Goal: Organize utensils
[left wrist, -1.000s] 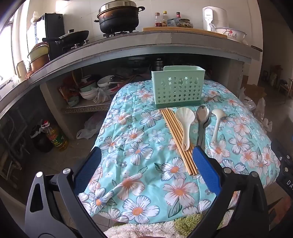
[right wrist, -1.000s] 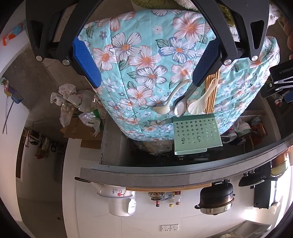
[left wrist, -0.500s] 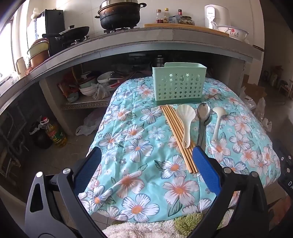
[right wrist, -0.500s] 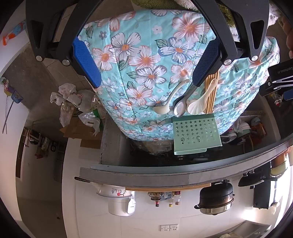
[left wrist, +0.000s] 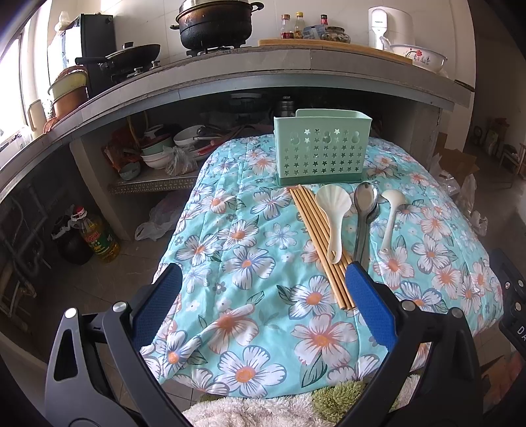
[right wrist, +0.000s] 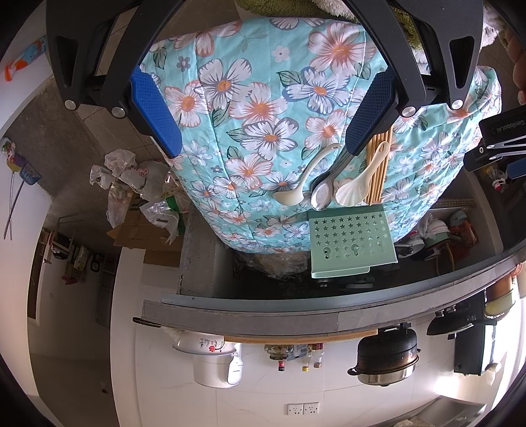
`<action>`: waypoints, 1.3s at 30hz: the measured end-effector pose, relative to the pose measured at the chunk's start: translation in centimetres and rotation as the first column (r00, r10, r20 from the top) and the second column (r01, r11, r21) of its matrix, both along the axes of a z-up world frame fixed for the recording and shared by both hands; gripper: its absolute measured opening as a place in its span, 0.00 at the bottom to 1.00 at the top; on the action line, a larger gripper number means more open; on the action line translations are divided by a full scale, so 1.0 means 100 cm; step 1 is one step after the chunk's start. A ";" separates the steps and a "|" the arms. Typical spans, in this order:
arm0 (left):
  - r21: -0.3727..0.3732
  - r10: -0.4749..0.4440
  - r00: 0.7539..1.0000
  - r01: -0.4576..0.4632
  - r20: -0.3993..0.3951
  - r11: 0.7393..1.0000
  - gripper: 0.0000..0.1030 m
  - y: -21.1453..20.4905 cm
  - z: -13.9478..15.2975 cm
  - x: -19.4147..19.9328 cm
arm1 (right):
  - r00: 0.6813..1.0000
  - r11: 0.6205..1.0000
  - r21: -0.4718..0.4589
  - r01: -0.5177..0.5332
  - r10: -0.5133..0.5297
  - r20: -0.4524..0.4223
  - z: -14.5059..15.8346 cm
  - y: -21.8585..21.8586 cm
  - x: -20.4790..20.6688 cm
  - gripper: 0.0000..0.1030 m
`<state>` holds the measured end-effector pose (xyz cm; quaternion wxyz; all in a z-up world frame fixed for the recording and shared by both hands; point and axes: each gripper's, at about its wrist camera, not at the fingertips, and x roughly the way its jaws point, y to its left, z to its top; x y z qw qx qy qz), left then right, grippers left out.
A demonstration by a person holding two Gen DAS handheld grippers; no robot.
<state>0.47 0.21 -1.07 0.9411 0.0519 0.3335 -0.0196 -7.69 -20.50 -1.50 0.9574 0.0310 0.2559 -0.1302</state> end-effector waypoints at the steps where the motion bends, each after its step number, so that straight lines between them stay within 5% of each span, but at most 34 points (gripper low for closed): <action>1: 0.000 0.000 1.000 0.000 0.000 1.000 0.93 0.000 0.000 0.000 | 1.000 1.000 0.001 0.000 0.000 -0.001 0.000 0.000 0.000 0.94; 39: -0.003 -0.001 1.000 0.001 -0.007 1.000 0.93 0.001 0.000 0.001 | 1.000 1.000 0.004 -0.001 0.001 -0.006 -0.001 0.000 0.001 0.94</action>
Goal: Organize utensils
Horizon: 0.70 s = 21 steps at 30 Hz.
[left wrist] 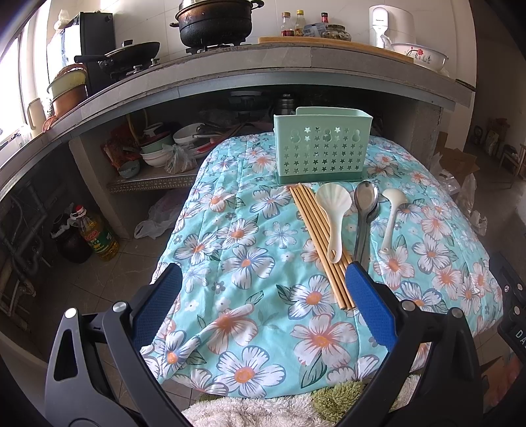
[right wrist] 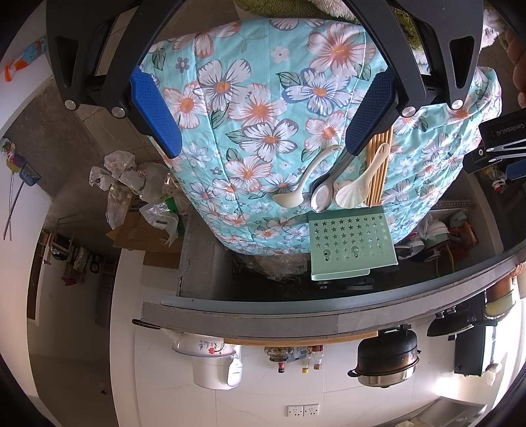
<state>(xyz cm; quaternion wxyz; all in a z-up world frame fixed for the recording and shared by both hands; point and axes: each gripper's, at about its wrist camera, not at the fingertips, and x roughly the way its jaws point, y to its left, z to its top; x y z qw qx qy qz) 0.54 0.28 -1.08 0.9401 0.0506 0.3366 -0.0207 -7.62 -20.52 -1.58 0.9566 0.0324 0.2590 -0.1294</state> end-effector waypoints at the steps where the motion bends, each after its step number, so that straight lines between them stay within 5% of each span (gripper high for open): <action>1: -0.001 0.000 1.000 0.000 -0.001 1.000 0.93 0.000 0.000 0.000 | 1.000 1.000 0.000 0.000 0.000 0.000 0.000 0.000 0.000 0.94; 21: 0.015 0.001 1.000 -0.001 -0.022 1.000 0.93 -0.001 -0.014 0.001 | 1.000 1.000 0.007 -0.003 0.003 -0.020 -0.010 0.000 0.005 0.94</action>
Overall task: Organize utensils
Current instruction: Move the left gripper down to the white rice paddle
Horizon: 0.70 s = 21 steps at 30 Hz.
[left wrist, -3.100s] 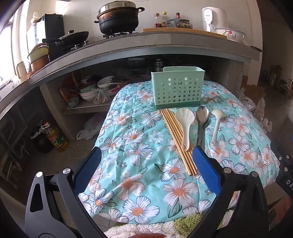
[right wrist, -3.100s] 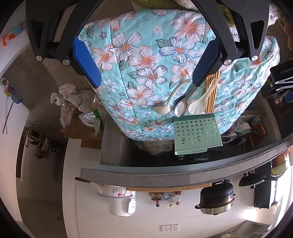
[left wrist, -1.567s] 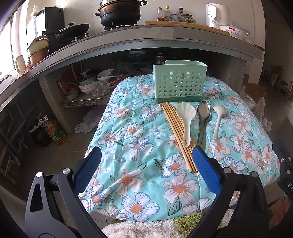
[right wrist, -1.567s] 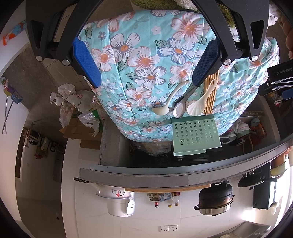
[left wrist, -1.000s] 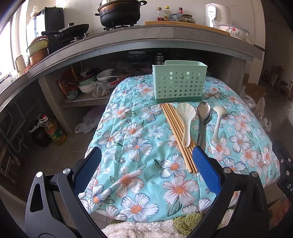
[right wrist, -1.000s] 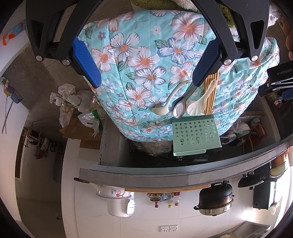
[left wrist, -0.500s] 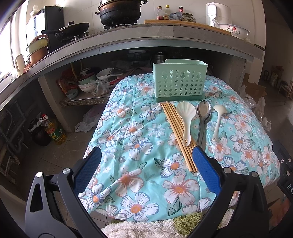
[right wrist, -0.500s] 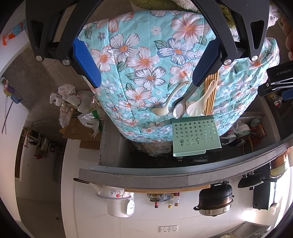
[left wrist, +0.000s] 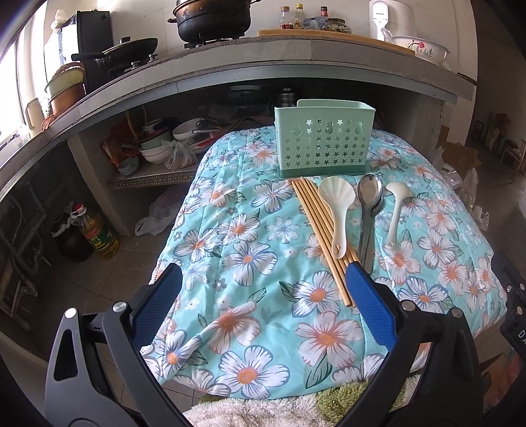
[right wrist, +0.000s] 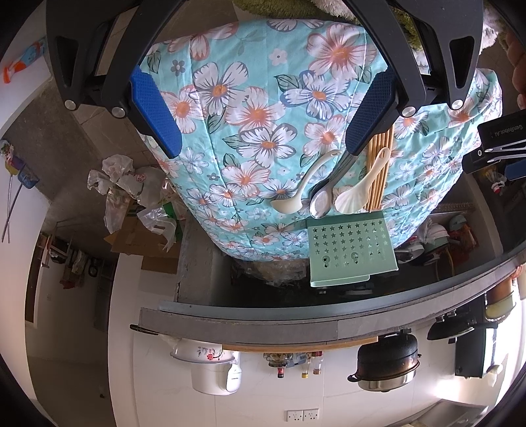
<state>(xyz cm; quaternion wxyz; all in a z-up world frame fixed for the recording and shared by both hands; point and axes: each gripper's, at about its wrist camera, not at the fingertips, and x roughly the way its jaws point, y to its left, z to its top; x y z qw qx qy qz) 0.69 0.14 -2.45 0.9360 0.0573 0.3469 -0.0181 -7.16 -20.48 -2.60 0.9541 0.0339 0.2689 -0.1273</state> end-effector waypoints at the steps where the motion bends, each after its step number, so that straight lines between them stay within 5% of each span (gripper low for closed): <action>1: 0.004 0.000 1.000 0.000 -0.001 1.000 0.93 0.000 -0.001 0.000 | 1.000 1.000 -0.004 0.000 0.000 -0.005 -0.001 0.000 0.002 0.94; 12: 0.010 -0.016 0.998 0.017 -0.064 1.000 0.93 0.007 -0.012 0.040 | 0.997 1.000 -0.008 -0.013 0.012 -0.078 -0.019 0.013 0.046 0.94; 21: 0.034 -0.017 0.985 0.023 -0.173 0.999 0.93 0.004 -0.041 0.101 | 0.963 0.998 0.020 -0.063 0.067 -0.262 -0.058 0.023 0.107 0.94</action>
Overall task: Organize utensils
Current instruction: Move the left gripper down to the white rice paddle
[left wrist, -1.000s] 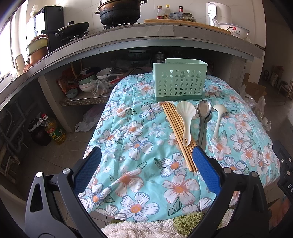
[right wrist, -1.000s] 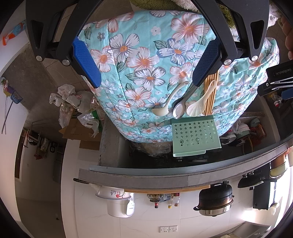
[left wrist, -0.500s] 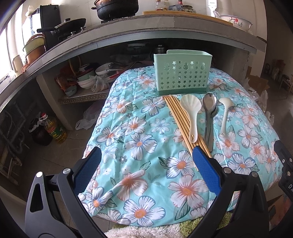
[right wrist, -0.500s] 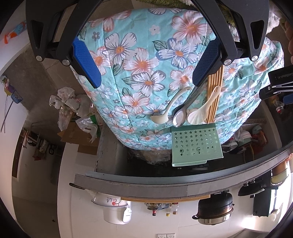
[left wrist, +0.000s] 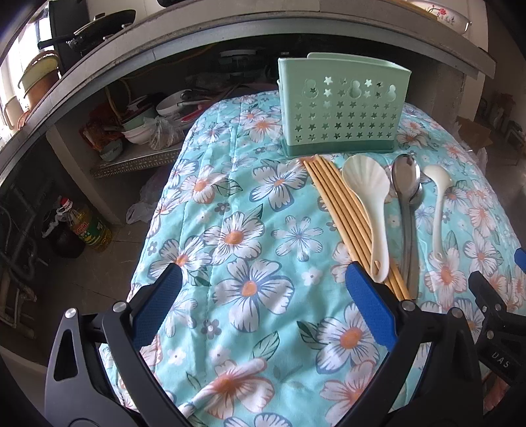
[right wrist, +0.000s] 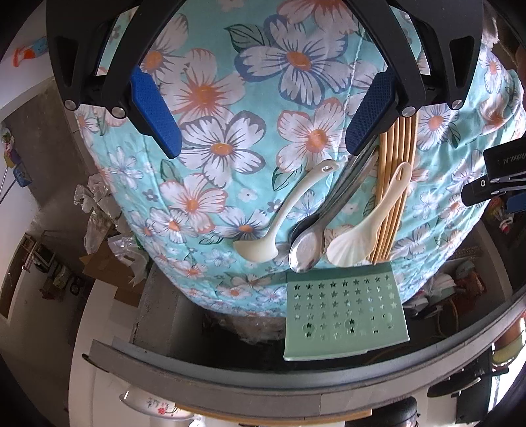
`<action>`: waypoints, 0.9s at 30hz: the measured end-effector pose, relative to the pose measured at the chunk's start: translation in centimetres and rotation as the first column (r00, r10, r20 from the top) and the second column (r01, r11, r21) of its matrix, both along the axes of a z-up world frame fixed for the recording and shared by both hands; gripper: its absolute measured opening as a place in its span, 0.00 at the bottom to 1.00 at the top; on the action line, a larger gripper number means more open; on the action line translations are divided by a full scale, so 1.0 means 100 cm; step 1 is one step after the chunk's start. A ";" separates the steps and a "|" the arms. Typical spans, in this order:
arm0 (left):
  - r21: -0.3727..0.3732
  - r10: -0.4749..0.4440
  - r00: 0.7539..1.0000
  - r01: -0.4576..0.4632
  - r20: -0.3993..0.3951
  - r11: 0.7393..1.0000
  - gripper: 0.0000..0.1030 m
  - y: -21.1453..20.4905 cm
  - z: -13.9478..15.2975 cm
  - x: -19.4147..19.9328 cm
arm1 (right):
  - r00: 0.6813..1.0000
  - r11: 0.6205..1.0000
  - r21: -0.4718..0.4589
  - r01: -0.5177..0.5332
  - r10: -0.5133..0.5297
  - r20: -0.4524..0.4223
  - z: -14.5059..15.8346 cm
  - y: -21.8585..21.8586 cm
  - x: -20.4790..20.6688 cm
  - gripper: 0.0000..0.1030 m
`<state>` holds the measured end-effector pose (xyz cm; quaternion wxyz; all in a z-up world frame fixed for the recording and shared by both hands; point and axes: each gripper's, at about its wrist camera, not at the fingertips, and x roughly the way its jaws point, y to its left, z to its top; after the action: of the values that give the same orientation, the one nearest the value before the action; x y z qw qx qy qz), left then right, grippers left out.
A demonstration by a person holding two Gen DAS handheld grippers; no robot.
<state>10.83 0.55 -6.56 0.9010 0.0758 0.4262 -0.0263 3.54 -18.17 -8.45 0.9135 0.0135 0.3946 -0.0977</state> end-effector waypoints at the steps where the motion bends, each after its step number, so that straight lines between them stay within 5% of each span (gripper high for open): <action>1: 0.012 -0.006 1.000 0.006 -0.012 1.000 0.93 -0.002 -0.004 0.006 | 1.000 1.000 0.011 -0.001 0.002 -0.025 -0.005 -0.001 0.006 0.94; 8: -0.005 -0.047 0.988 0.047 -0.144 0.999 0.93 -0.002 -0.037 0.036 | 0.975 0.997 0.079 0.003 0.015 -0.223 -0.041 -0.005 0.033 0.94; 14: -0.116 -0.087 0.970 0.061 -0.228 0.991 0.93 0.006 -0.058 0.049 | 0.981 0.994 0.105 -0.024 0.043 -0.192 -0.042 -0.008 0.028 0.94; 19: -0.201 -0.079 0.977 0.038 -0.200 0.979 0.93 0.018 -0.059 0.049 | 0.981 0.991 0.117 -0.070 0.090 -0.173 -0.043 -0.009 0.021 0.94; 27: -0.233 -0.097 0.985 0.061 -0.144 0.971 0.93 0.022 -0.059 0.043 | 0.972 0.978 0.150 -0.149 0.172 -0.160 -0.042 -0.016 0.016 0.94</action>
<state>15.12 2.75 -12.46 0.8663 -0.0132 0.4856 -0.1169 5.14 -19.79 -12.67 0.8779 0.0355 0.4776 0.0030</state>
